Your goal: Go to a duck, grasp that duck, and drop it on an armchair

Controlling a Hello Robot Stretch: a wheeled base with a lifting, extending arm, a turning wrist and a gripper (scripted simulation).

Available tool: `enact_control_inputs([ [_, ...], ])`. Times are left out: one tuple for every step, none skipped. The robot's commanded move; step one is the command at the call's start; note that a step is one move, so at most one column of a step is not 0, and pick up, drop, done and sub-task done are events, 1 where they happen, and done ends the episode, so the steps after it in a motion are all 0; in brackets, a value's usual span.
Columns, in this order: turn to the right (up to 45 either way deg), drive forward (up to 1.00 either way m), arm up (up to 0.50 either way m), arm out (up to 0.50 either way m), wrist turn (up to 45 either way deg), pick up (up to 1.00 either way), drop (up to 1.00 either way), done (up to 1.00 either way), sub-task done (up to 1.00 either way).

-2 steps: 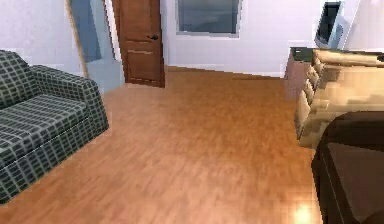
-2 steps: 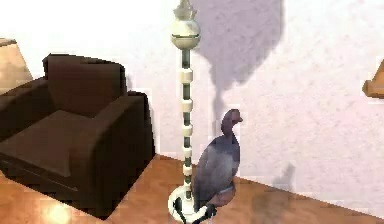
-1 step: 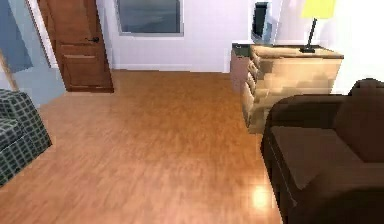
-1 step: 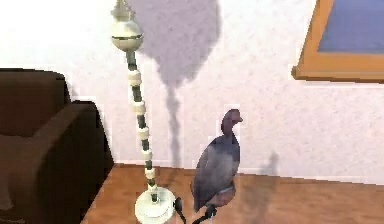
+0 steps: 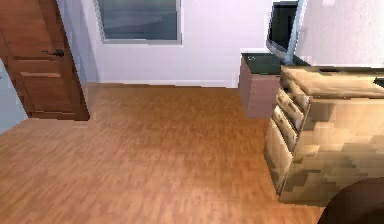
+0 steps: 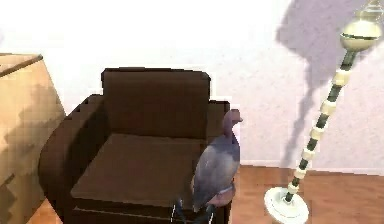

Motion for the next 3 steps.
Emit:
enact_control_inputs([
  [0.0,0.25,0.00,0.00,0.0,0.00,0.00,0.00,0.00],
  [-45.0,0.00,0.00,0.00,0.0,0.00,0.00,0.00,0.00],
  [-42.0,0.00,0.00,0.00,0.0,0.00,0.00,0.00,0.00],
])
